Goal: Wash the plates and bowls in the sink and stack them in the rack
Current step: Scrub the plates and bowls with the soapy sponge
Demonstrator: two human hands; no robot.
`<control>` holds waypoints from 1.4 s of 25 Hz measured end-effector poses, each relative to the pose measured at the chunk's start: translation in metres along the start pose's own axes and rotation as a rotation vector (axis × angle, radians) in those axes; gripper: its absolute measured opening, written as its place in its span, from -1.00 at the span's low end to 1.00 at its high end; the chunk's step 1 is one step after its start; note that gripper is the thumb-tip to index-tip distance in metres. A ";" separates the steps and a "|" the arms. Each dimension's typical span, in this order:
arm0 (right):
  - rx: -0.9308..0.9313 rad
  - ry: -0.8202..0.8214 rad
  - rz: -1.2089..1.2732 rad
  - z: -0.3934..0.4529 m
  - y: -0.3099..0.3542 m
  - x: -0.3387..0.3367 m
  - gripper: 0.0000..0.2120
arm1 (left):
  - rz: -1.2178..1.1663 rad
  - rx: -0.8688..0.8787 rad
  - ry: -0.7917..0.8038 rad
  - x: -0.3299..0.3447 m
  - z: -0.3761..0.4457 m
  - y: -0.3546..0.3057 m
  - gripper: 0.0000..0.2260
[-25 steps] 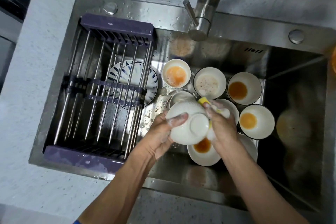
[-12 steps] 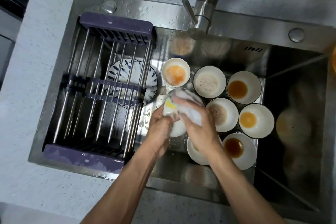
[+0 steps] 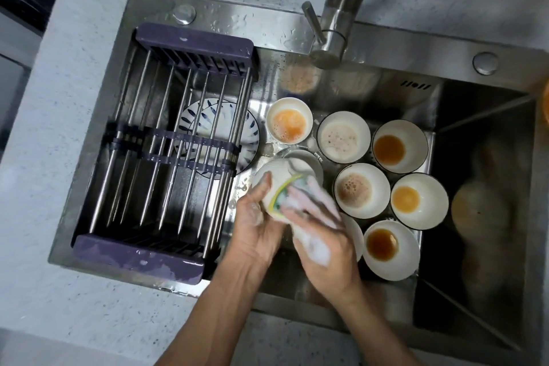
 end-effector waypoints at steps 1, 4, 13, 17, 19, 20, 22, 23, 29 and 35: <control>0.091 -0.055 0.046 0.000 -0.008 -0.004 -0.49 | -0.016 0.000 -0.012 -0.003 0.000 0.003 -0.56; 0.618 -0.135 0.432 0.016 -0.023 0.000 -0.46 | 0.090 0.053 0.002 -0.005 0.000 0.002 -0.52; 1.013 0.010 0.184 0.043 -0.062 -0.003 -0.59 | 2.325 -0.026 0.761 -0.044 0.005 0.023 -0.63; 0.925 0.054 0.053 0.069 -0.071 -0.001 -0.63 | 2.434 -0.411 0.913 -0.075 0.011 0.037 -0.41; 0.910 0.064 0.047 0.070 -0.070 0.001 -0.63 | 2.381 -0.507 0.940 -0.075 0.007 0.037 -0.40; 0.907 0.074 0.060 0.068 -0.070 0.003 -0.63 | 2.348 -0.506 0.949 -0.072 0.005 0.035 -0.42; 0.920 0.079 0.100 0.062 -0.073 0.006 -0.61 | 2.302 -0.386 0.935 -0.064 0.006 0.031 -0.56; 0.946 0.075 0.126 0.059 -0.075 0.006 -0.61 | 2.298 -0.301 0.899 -0.061 0.007 0.026 -0.66; 0.996 0.025 0.183 0.056 -0.080 0.002 -0.63 | 2.454 -0.015 0.688 -0.033 0.024 0.010 -0.72; 1.006 -0.014 0.223 0.065 -0.077 -0.009 -0.63 | 2.346 0.310 0.201 0.010 0.088 -0.007 -0.56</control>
Point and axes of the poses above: each hand's wrist, its own z-axis towards the middle knuckle, its own x-axis out of the palm, y = z × x, the point moved 4 cm from there along z, towards the middle knuckle, and after that the axes turned 13 degrees about x, right-handed, at the moved point
